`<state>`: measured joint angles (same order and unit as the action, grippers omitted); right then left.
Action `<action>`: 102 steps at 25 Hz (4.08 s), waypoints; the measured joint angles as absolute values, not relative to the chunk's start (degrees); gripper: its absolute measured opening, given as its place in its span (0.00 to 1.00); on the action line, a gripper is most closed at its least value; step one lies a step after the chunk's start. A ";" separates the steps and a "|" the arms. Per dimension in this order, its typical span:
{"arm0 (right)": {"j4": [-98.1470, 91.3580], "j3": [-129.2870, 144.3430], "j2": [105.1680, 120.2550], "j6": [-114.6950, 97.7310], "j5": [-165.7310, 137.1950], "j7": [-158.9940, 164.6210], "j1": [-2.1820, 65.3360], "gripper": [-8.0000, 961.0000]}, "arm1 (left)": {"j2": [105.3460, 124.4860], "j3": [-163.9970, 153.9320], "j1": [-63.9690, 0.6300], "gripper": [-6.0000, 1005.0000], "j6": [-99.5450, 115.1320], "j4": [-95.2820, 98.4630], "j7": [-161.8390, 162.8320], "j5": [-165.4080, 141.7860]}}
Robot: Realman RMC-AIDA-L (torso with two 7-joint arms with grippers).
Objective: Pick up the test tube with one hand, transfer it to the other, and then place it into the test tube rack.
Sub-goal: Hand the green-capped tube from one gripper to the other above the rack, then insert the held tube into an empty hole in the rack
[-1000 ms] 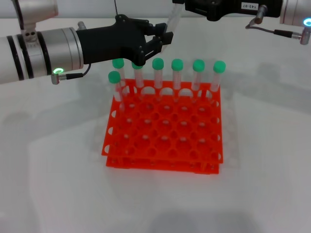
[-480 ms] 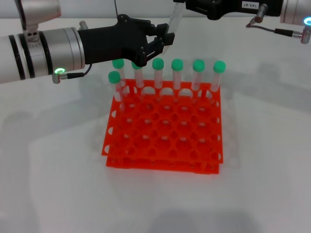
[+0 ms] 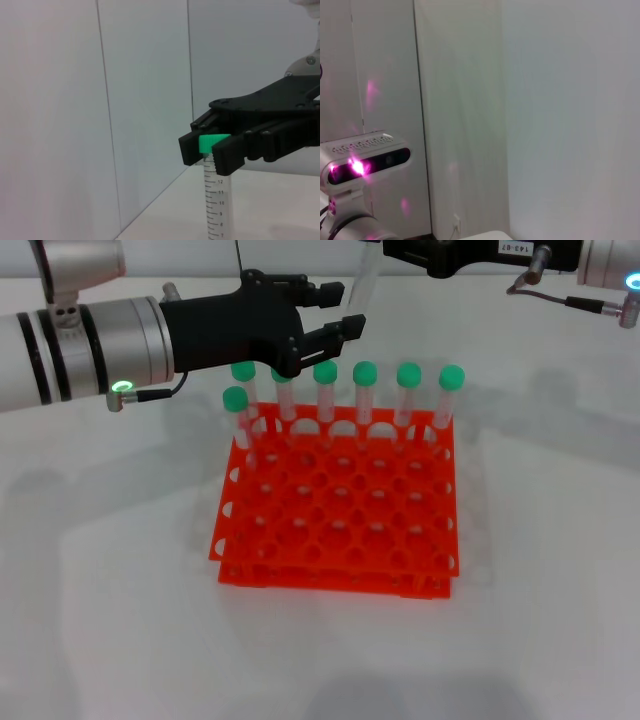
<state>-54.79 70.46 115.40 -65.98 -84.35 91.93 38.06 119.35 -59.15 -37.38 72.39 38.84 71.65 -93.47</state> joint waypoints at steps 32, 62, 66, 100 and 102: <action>-54.93 70.32 115.40 -66.01 -84.46 91.84 37.91 0.28 | 119.28 -59.24 -37.26 0.83 72.07 38.85 72.98 -93.41; -55.74 70.54 115.66 -67.87 -83.16 91.92 34.90 0.28 | 118.80 -60.14 -14.83 0.87 80.37 67.03 92.09 -93.93; -55.86 70.54 115.65 -68.27 -82.88 91.83 34.34 0.28 | 118.10 -59.63 -11.41 0.87 82.23 71.16 95.38 -93.97; -54.88 80.16 115.99 -66.93 -79.19 92.08 33.72 0.28 | 118.06 -45.84 -12.60 0.86 97.37 71.70 105.16 -113.42; -54.83 81.78 116.01 -65.25 -79.10 92.10 34.07 0.28 | 118.08 -45.82 -12.63 0.86 97.19 71.52 104.08 -113.42</action>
